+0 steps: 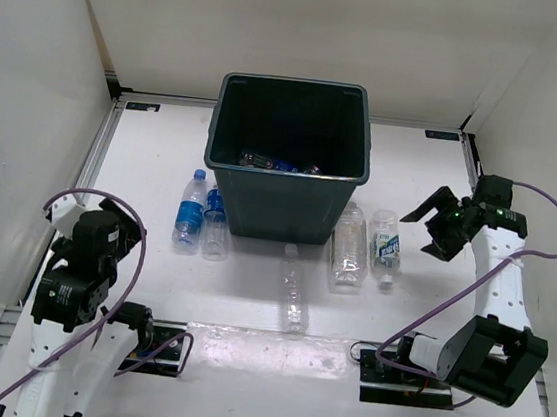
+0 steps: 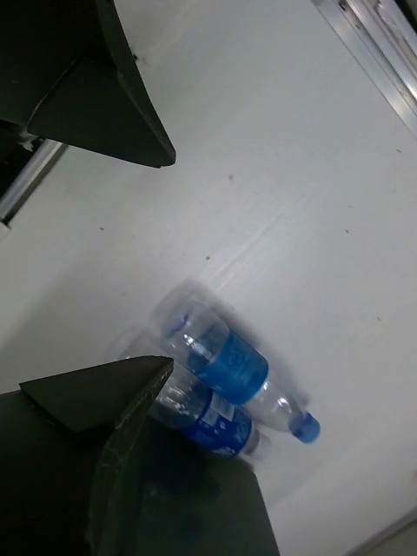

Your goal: Put the plastic bottles in the bin

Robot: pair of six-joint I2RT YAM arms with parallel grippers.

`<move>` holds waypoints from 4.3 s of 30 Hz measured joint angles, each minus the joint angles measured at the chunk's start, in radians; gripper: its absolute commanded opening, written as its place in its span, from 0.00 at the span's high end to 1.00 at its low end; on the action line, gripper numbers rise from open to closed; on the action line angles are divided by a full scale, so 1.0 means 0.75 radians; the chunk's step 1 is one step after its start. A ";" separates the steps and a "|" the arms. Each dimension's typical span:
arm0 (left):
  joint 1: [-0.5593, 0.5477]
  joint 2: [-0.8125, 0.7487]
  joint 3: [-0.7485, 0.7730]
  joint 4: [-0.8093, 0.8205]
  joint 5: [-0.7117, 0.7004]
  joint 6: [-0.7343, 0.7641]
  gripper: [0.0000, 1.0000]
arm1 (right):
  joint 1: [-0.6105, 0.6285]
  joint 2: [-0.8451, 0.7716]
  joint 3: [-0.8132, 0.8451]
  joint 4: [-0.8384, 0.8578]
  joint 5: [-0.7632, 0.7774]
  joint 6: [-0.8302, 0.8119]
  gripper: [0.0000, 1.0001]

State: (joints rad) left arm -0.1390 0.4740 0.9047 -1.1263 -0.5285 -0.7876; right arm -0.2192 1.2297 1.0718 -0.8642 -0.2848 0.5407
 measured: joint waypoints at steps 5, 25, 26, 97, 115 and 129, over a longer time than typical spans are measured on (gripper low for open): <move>-0.013 0.046 0.042 -0.179 -0.064 -0.096 0.00 | 0.038 0.016 0.063 -0.078 0.139 0.002 0.10; -0.184 0.053 0.016 -0.124 -0.077 0.043 0.00 | 0.573 0.356 0.202 -0.379 0.498 -0.048 0.10; -0.190 0.053 0.010 -0.116 -0.073 0.050 0.00 | 0.563 0.370 0.204 -0.370 0.484 -0.053 0.10; -0.212 0.371 -0.048 0.172 0.248 0.128 0.00 | -0.004 0.568 1.206 -0.385 0.121 0.012 0.67; -0.229 0.393 -0.024 0.120 0.316 0.134 0.00 | 0.669 0.620 1.582 0.006 -0.308 0.159 0.27; -0.273 0.351 -0.024 0.116 0.273 0.212 0.00 | 0.749 0.743 1.729 -0.117 -0.298 0.123 0.10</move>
State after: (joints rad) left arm -0.3435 0.7372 0.8867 -1.0393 -0.3237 -0.6285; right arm 0.3424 1.7866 2.3688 -0.9520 -0.5079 0.6327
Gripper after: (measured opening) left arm 1.000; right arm 0.902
